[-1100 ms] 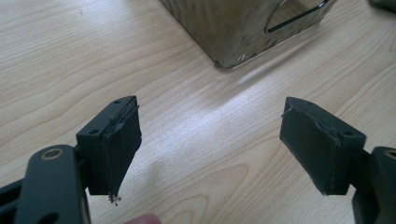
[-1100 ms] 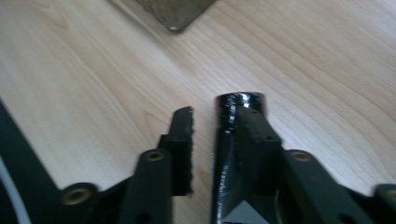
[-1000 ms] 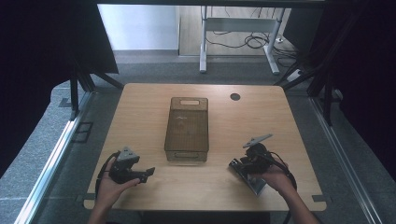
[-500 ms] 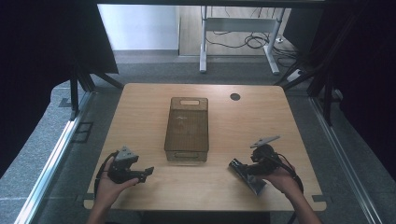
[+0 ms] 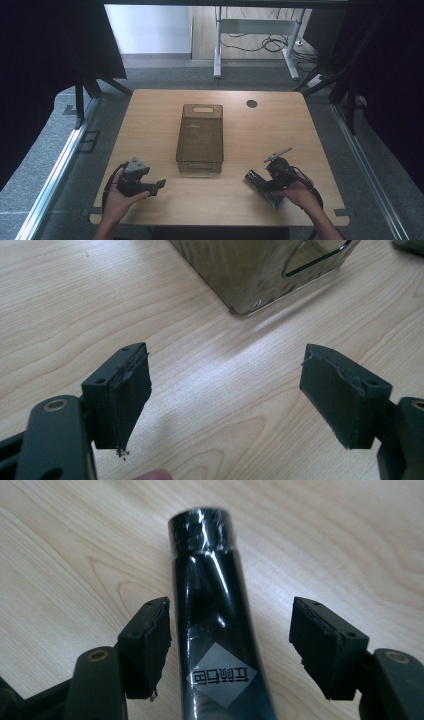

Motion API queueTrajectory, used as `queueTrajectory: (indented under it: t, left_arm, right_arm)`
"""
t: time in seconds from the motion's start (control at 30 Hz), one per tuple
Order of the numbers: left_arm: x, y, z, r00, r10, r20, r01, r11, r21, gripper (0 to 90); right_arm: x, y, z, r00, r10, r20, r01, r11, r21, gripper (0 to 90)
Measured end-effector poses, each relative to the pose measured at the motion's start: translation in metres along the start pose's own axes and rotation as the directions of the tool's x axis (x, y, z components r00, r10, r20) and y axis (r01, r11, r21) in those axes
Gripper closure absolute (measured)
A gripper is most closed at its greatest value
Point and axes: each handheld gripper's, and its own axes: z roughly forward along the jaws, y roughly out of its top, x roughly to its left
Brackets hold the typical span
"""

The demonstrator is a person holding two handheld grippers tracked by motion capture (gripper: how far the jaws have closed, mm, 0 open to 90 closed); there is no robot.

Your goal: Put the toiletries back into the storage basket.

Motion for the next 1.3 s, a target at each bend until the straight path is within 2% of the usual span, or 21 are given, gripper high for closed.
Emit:
queueTrajectory:
  t: [0.43, 0.6, 0.83, 1.03, 1.3]
  left_arm:
    - [0.0, 0.0, -0.002, 1.0, -0.001, 0.001, 0.001, 1.0, -0.005, 20.7]
    - [0.0, 0.0, -0.003, 1.0, 0.001, 0.0, -0.001, 0.9999, -0.01, 20.7]
    - [0.001, 0.001, -0.005, 1.0, -0.003, -0.003, 0.003, 0.9999, -0.012, 20.7]
    - [0.001, 0.001, -0.005, 1.0, -0.002, -0.002, 0.002, 0.9999, -0.012, 20.7]
    - [-0.001, 0.001, -0.004, 1.0, 0.002, -0.001, -0.002, 0.9999, -0.011, 20.8]
  right_arm:
    - [0.006, 0.003, 0.018, 0.9993, -0.032, 0.021, 0.031, 0.997, 0.074, 30.7]
    - [0.008, 0.003, 0.028, 0.9982, -0.049, 0.034, 0.045, 0.992, 0.12, 32.5]
    - [0.01, 0.005, 0.032, 0.9976, -0.061, 0.035, 0.055, 0.989, 0.139, 35.7]
    - [0.01, 0.005, 0.03, 0.9979, -0.061, 0.021, 0.057, 0.987, 0.147, 42.5]
    - [0.009, 0.008, 0.031, 0.9979, -0.059, 0.026, 0.054, 0.986, 0.159, 44.5]
